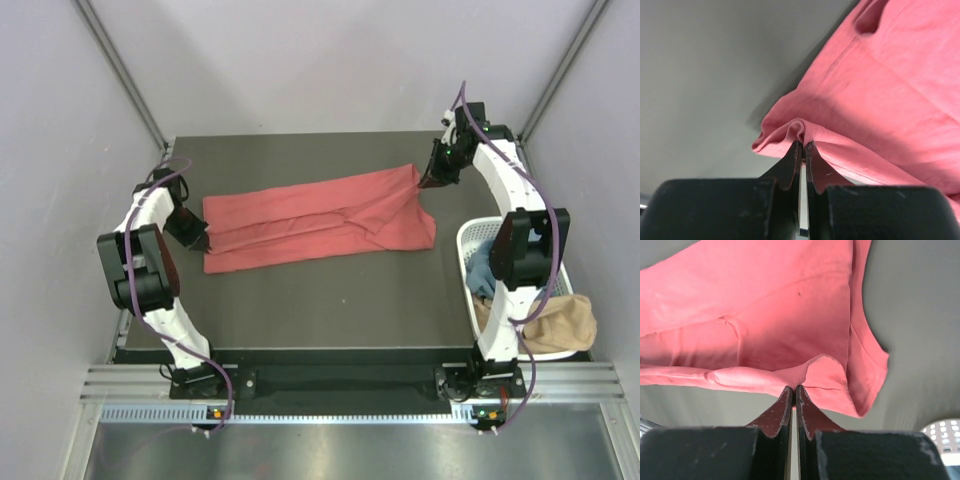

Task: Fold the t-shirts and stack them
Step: Fold the tshirt

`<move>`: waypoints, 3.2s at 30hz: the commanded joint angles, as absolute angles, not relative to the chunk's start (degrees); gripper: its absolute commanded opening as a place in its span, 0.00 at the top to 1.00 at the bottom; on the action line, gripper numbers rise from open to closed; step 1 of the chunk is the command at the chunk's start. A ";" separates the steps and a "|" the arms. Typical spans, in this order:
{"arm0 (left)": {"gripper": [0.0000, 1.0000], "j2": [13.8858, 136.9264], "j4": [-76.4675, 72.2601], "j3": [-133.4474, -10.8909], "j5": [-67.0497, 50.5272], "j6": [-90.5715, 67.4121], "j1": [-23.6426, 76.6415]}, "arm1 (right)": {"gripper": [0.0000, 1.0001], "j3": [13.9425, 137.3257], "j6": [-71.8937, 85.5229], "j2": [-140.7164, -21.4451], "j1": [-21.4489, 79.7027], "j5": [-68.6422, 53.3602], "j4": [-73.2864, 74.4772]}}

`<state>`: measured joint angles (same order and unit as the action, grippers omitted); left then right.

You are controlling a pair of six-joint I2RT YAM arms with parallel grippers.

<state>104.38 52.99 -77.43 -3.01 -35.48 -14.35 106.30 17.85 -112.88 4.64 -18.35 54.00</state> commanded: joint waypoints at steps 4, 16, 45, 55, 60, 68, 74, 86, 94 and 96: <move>0.99 107.22 51.50 -81.21 -3.87 -34.72 -14.15 | 1.00 110.92 19.25 -116.36 3.43 -19.51 49.75; 0.96 110.92 51.42 -85.78 -3.78 -35.33 -14.15 | 1.00 113.82 21.09 -121.46 2.99 -21.53 46.50; 0.92 118.92 52.21 -92.64 -4.75 -36.30 -14.06 | 0.98 114.70 32.43 -130.16 0.44 -31.46 34.02; 0.70 118.48 52.74 -93.60 -4.22 -36.04 -14.06 | 0.95 114.79 35.07 -133.50 -1.32 -33.75 31.38; 0.54 113.03 52.12 -92.20 -1.85 -34.98 -14.06 | 0.92 114.70 36.73 -134.30 -1.93 -35.07 29.62; 0.48 103.90 52.91 -85.79 -0.79 -34.81 -13.97 | 0.86 114.26 46.30 -137.28 -2.29 -41.39 20.14; 0.46 98.79 53.52 -81.92 -1.93 -33.31 -13.89 | 0.61 118.64 49.23 -138.43 -2.55 -41.76 19.14; 0.60 94.39 46.24 -70.23 -11.07 -35.15 -13.89 | 0.50 115.95 22.26 -124.66 -3.35 -28.22 46.31; 0.66 102.47 43.77 -73.30 -14.33 -36.04 -13.89 | 0.74 95.55 16.35 -114.43 2.37 -26.54 43.07; 0.67 104.66 44.21 -74.17 -13.98 -36.04 -13.80 | 0.87 94.84 16.08 -114.96 3.25 -26.81 42.98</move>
